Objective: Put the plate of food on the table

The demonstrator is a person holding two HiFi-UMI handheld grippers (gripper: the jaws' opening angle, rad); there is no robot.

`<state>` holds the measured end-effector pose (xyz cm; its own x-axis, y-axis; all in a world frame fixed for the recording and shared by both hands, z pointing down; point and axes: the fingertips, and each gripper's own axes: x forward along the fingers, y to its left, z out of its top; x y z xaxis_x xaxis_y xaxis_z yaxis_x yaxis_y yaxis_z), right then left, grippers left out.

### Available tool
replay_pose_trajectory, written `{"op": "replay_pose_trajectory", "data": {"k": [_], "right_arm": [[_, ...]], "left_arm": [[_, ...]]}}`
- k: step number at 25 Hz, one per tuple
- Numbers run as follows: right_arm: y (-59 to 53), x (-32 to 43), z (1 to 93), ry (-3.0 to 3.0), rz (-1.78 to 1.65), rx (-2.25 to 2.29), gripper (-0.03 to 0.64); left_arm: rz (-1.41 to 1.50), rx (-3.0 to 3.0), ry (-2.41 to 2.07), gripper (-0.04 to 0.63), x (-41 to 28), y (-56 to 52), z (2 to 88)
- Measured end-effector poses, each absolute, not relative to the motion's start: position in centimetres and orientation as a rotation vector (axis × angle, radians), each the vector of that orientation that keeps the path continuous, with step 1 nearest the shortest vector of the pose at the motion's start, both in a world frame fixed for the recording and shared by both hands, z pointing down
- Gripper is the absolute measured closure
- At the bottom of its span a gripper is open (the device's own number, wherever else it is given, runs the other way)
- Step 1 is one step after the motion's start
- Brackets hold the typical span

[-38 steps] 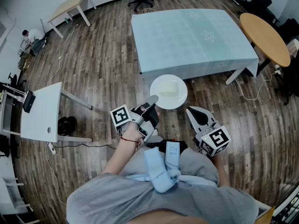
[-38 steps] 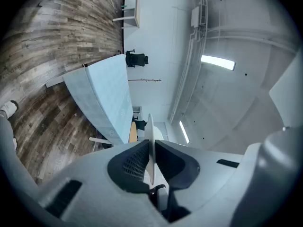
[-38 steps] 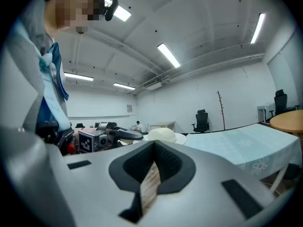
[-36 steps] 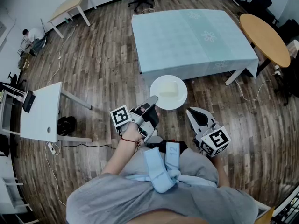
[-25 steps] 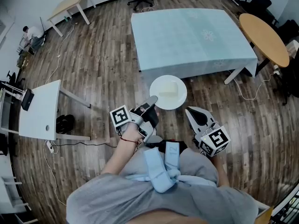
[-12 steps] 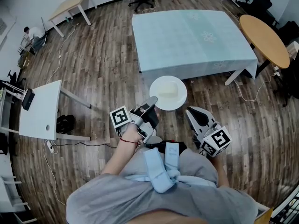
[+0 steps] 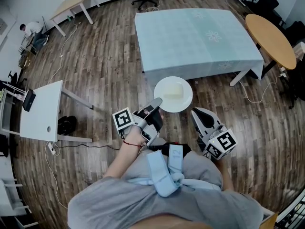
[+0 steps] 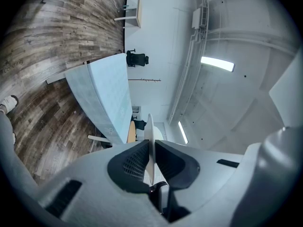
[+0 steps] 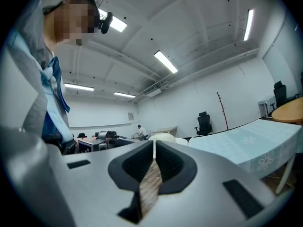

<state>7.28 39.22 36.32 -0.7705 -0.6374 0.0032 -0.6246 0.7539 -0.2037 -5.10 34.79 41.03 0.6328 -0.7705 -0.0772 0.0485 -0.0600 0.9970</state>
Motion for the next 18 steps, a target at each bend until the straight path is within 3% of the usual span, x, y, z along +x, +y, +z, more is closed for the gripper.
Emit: {"op": "replay_pose_trajectory", "data": {"k": [18], "right_arm": [[34.3, 5.5, 36.9, 2.889, -0.279, -1.058, 0.583]], "left_arm": [[-0.734, 1.499, -0.616, 0.565, -6.1, 29.6, 42.2]]}}
